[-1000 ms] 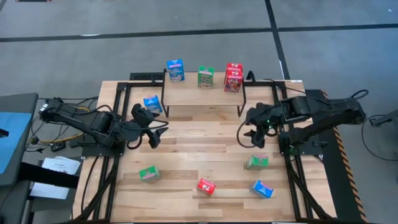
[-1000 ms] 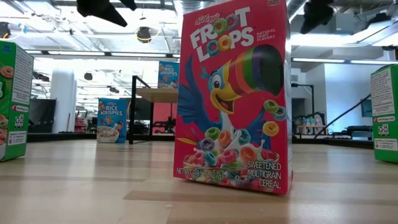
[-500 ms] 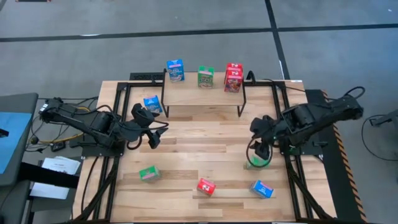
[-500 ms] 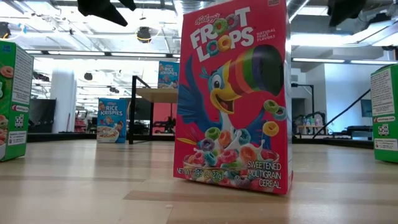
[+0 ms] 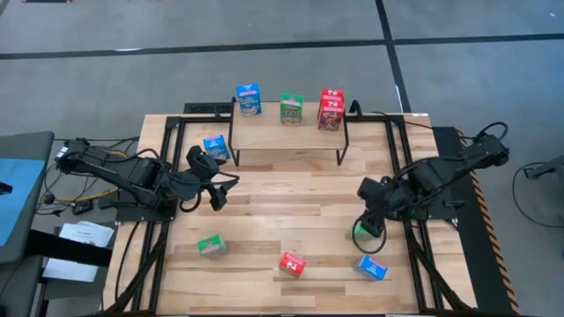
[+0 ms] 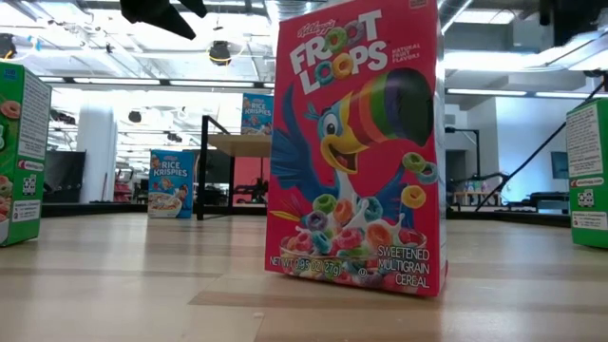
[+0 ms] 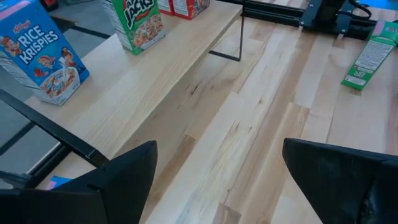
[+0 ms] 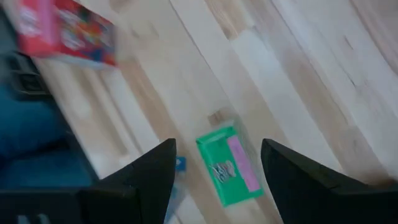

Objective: Stack cereal on shelf
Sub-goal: Put the right green cereal box on the shelf aligned with the other green cereal box

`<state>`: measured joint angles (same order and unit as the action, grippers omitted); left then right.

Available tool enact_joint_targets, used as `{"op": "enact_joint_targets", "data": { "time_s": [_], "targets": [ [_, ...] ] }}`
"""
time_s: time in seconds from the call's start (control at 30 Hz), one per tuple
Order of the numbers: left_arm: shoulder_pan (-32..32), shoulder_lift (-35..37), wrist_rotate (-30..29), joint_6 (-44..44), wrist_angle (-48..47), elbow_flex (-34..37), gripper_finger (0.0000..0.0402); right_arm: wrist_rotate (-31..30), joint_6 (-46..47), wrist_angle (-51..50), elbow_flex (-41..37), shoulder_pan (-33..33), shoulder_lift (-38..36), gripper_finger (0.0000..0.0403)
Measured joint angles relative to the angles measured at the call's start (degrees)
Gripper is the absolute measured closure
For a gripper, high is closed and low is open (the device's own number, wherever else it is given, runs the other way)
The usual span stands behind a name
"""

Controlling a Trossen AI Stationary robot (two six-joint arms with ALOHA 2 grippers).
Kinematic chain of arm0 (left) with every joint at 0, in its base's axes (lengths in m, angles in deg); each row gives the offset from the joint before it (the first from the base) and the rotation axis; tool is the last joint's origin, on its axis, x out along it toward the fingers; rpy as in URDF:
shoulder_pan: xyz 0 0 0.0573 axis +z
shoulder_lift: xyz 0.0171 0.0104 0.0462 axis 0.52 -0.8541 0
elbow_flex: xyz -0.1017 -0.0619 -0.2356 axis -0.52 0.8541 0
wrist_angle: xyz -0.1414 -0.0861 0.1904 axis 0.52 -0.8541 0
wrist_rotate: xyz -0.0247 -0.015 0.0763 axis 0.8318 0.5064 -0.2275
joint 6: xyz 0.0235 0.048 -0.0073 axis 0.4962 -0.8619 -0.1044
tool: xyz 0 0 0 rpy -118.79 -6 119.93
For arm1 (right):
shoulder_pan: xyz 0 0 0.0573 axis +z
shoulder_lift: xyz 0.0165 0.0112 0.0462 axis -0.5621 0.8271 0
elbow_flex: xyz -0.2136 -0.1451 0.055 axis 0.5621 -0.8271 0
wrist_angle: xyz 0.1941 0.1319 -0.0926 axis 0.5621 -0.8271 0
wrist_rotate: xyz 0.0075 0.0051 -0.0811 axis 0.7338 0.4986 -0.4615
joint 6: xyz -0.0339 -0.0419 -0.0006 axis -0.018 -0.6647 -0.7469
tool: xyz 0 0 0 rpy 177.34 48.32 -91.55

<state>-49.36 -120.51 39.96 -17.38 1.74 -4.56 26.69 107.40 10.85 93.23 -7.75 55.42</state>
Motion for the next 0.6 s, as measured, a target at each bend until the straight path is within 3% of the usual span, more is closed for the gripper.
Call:
{"op": "enact_joint_targets", "data": {
  "time_s": [0.6],
  "targets": [
    [0.0, 0.0, 0.0, -1.6, 0.0, 0.0, 0.0065, 1.7, 0.1, -2.8, 0.0, 8.1, 12.0, 0.0143]
  ]
}}
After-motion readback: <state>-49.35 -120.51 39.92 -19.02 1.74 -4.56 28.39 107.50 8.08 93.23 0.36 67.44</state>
